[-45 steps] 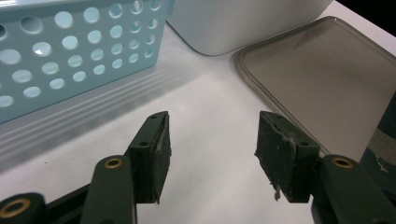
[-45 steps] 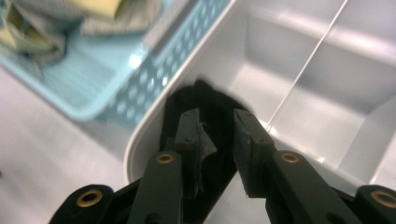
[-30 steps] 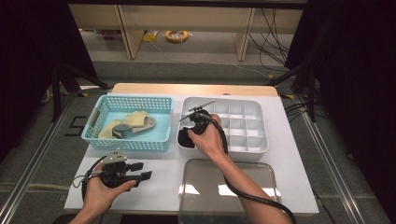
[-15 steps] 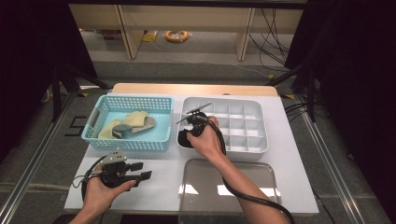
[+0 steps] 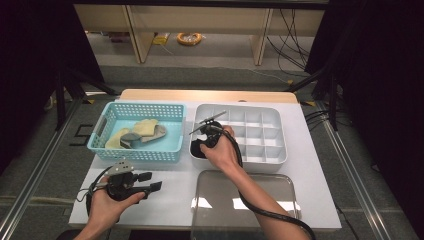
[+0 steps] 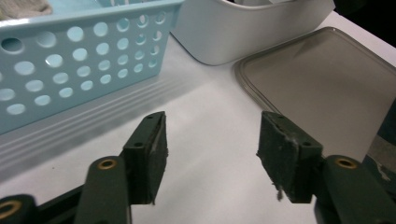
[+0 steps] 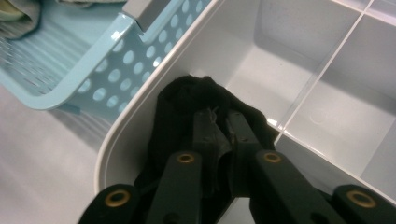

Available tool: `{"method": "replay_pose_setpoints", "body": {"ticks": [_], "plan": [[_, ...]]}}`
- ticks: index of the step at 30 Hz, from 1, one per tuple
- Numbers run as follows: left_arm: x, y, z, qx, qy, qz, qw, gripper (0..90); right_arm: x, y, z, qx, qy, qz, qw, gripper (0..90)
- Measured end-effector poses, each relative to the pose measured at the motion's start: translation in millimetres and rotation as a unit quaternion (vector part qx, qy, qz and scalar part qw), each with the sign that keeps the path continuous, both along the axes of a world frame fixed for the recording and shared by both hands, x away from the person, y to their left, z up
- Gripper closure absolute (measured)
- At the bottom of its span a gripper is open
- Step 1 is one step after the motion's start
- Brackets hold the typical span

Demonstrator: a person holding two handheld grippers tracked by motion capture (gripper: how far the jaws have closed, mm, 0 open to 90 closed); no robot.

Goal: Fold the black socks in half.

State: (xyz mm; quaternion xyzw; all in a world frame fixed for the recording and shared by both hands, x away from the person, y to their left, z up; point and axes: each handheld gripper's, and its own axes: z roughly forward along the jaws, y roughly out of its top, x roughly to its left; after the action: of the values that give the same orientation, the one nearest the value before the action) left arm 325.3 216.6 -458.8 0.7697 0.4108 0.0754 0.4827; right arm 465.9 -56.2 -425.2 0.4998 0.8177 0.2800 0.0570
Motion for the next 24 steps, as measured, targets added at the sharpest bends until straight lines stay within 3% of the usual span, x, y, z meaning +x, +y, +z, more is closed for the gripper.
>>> {"method": "replay_pose_setpoints", "body": {"ticks": [1,2,4,6,9,15,18,20,22,23,24], "plan": [[0.2,0.4,-0.2,0.002,0.004,0.001,1.0,40.3,-1.2,-1.5,2.3,0.009,0.001,-0.005,0.9999,77.0],[0.6,0.5,-0.5,0.001,0.006,0.001,1.0,39.9,-1.5,-5.4,3.6,0.01,-0.017,0.011,0.9997,73.7],[1.1,0.3,-0.8,0.0,0.005,-0.001,1.0,40.0,-4.0,-9.1,9.5,0.027,-0.031,0.011,0.9991,68.5],[0.9,0.3,-0.2,-0.002,-0.002,-0.001,1.0,41.8,-6.1,-13.8,16.2,0.042,-0.039,0.006,0.9983,66.1],[1.1,0.8,0.7,-0.006,-0.011,0.004,0.9999,42.9,-9.2,-22.1,23.0,0.045,-0.055,0.007,0.9975,63.8],[3.0,4.4,1.9,-0.013,-0.018,0.015,0.9997,45.0,-22.5,-38.6,30.5,0.066,-0.053,-0.011,0.9963,58.6],[2.9,5.4,2.7,-0.014,-0.021,0.022,0.9995,46.3,-29.1,-47.4,30.3,0.069,-0.059,-0.009,0.9958,57.4],[2.7,5.9,2.7,-0.021,-0.017,0.028,0.9993,47.0,-32.1,-53.9,29.2,0.073,-0.075,-0.001,0.9945,56.7],[2.9,6.5,2.9,-0.023,-0.02,0.031,0.999,47.3,-38.5,-56.1,30.8,0.068,-0.058,-0.018,0.9958,56.3],[3.1,7.1,3.1,-0.024,-0.02,0.031,0.999,47.3,-42.6,-55.3,31.1,0.083,-0.052,-0.024,0.9949,56.1],[3.2,7.6,3.2,-0.022,-0.023,0.033,0.9989,47.3,-42.7,-58.8,30.4,0.076,-0.061,-0.018,0.9951,56.1]]}}
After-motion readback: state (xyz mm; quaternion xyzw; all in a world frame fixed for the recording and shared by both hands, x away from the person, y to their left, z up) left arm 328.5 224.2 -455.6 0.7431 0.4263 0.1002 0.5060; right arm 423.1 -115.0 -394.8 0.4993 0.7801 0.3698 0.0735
